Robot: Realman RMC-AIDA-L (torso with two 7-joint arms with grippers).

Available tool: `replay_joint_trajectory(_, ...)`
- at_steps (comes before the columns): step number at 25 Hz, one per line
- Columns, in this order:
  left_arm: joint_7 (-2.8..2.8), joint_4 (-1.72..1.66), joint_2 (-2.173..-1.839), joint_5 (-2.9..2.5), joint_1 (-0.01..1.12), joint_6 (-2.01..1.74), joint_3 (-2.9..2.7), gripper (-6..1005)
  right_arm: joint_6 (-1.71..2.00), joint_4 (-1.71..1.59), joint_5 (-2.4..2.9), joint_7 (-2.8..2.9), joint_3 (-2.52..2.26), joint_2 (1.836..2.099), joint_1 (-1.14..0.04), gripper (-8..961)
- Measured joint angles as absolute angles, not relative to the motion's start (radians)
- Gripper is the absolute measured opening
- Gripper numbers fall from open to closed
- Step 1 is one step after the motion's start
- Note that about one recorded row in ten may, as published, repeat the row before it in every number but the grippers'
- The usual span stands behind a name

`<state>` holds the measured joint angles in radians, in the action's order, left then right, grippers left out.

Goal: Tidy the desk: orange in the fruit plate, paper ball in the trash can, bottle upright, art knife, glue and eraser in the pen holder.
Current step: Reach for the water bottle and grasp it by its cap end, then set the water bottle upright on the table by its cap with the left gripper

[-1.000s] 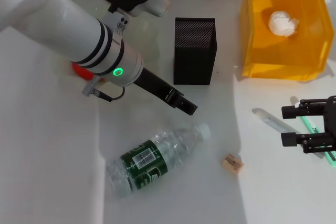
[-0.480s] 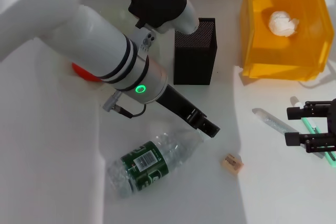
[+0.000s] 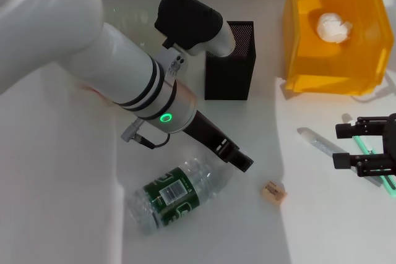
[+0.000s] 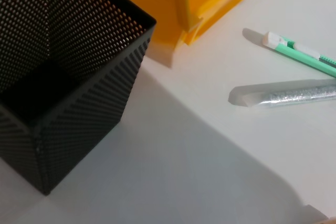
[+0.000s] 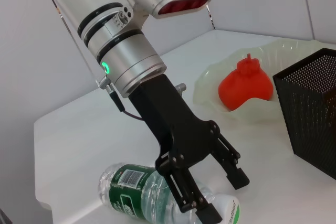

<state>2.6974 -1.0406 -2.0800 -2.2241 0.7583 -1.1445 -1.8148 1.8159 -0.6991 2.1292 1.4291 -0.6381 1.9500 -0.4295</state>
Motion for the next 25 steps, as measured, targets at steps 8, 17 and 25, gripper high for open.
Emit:
replay_joint_trajectory(8, 2.698, -1.047, -2.08, -2.218, 0.743, -1.128, -1.862, 834, 1.816, -0.7, 2.129, 1.429, -0.638, 1.954, -0.434, 695)
replay_joint_trajectory(17, 2.686, -1.054, -2.08, -2.215, 0.734, -1.113, -1.875, 662, 1.81, -0.7, 2.129, 1.429, -0.638, 1.955, -0.434, 694)
replay_joint_trajectory(25, 2.684, -1.097, -2.08, -2.219, 0.71, -1.112, -1.876, 446, 1.805, -0.7, 2.129, 1.429, -0.638, 1.958, -0.434, 692)
